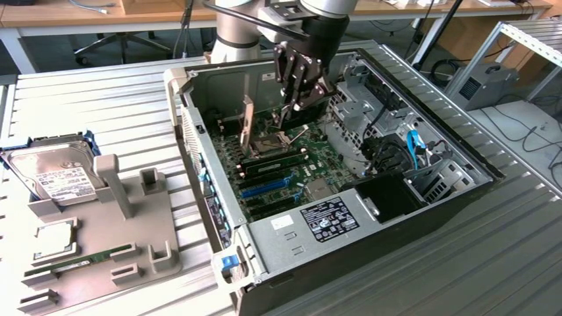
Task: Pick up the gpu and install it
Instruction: 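Insert the gpu into the slot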
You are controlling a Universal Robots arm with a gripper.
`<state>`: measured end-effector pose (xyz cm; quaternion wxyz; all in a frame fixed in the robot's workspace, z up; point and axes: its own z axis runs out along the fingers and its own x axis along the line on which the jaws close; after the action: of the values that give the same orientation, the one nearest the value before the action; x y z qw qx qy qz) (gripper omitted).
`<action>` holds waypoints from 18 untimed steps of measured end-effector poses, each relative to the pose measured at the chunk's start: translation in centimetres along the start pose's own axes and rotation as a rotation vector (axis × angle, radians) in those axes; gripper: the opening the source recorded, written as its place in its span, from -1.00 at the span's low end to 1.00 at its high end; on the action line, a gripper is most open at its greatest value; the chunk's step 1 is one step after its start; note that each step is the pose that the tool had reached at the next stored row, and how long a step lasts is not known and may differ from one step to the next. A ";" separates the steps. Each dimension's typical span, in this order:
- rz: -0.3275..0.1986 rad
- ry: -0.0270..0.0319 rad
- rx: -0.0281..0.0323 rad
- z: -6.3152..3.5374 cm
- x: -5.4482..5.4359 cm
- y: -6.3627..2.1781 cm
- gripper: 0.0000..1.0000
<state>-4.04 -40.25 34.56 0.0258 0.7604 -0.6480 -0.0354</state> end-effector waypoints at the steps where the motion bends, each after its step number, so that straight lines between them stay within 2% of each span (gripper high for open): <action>1: -0.007 0.0006 -0.0002 0.00 0.0 0.00 -0.48; 18: -0.099 0.0084 -0.0020 0.00 0.0 0.00 -0.48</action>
<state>-4.04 -40.25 34.56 0.0275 0.7917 -0.6093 -0.0341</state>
